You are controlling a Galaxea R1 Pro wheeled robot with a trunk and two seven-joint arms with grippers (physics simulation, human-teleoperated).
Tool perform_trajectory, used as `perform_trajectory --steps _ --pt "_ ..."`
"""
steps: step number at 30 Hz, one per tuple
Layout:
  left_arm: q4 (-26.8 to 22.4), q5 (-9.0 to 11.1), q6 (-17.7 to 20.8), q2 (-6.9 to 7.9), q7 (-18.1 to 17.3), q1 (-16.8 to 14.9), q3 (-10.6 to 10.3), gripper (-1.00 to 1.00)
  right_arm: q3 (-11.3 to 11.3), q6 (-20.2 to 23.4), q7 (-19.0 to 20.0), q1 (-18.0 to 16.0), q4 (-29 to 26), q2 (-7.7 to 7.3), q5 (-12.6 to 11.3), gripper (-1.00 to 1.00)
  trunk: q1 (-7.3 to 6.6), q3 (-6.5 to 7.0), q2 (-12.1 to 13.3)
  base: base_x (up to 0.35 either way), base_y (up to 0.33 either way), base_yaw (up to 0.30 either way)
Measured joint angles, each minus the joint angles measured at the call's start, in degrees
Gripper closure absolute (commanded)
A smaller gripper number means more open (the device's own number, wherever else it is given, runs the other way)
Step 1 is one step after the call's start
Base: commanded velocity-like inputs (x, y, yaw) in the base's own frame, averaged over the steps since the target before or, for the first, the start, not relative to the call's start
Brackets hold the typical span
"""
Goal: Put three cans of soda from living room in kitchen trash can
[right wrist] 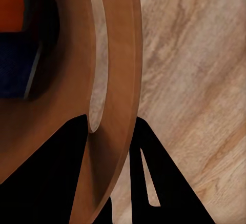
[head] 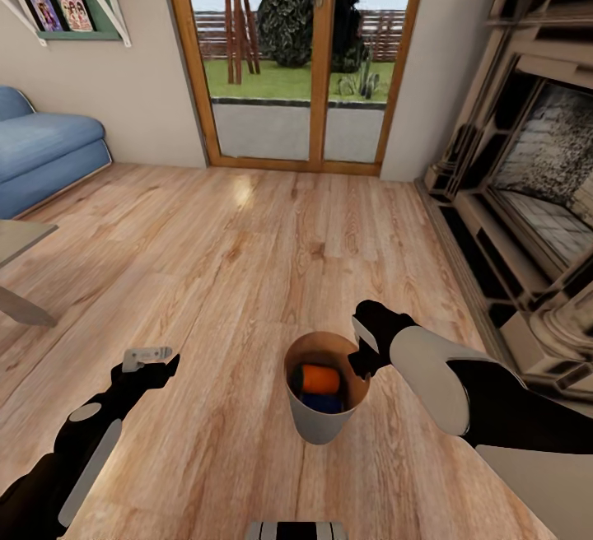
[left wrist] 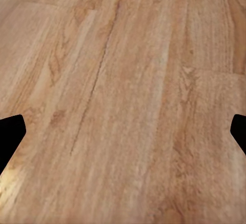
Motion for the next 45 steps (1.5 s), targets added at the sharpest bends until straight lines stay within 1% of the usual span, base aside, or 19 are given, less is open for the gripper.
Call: perform_trajectory --steps 6,10,18,19,20,45 --pt "0.7 -0.1 0.0 -0.02 0.0 0.0 -0.1 -1.0 0.1 0.0 0.0 0.0 0.0 0.0 0.1 1.0 0.0 0.0 0.0 0.0 0.0 0.0" --pt "1.3 0.0 0.0 -0.01 0.0 0.0 -0.5 -1.0 0.1 0.0 0.0 0.0 0.0 0.0 0.1 1.0 0.11 -0.88 0.0 0.0 0.0 0.0" --pt "1.6 0.0 0.0 -0.03 0.1 0.0 -0.8 -1.0 0.1 0.0 0.0 0.0 0.0 0.0 0.1 1.0 0.1 -0.89 -0.1 0.0 0.0 0.0" --pt "1.7 0.0 0.0 -0.03 0.1 0.0 -0.8 -1.0 0.1 0.0 0.0 0.0 0.0 0.0 0.1 -1.0 0.1 -0.89 -0.1 0.0 0.0 0.0" --pt "1.7 0.0 0.0 -0.02 0.1 0.0 -0.8 -1.0 -0.8 0.0 0.2 0.0 0.0 0.0 -1.0 -1.0 0.1 -0.88 -0.1 0.0 0.0 0.0" --pt "1.7 0.0 0.0 -0.06 0.1 0.0 -0.9 -1.0 -0.7 0.0 0.2 0.1 0.0 0.0 -0.9 -1.0 0.1 -0.88 -0.1 0.0 0.0 0.0"
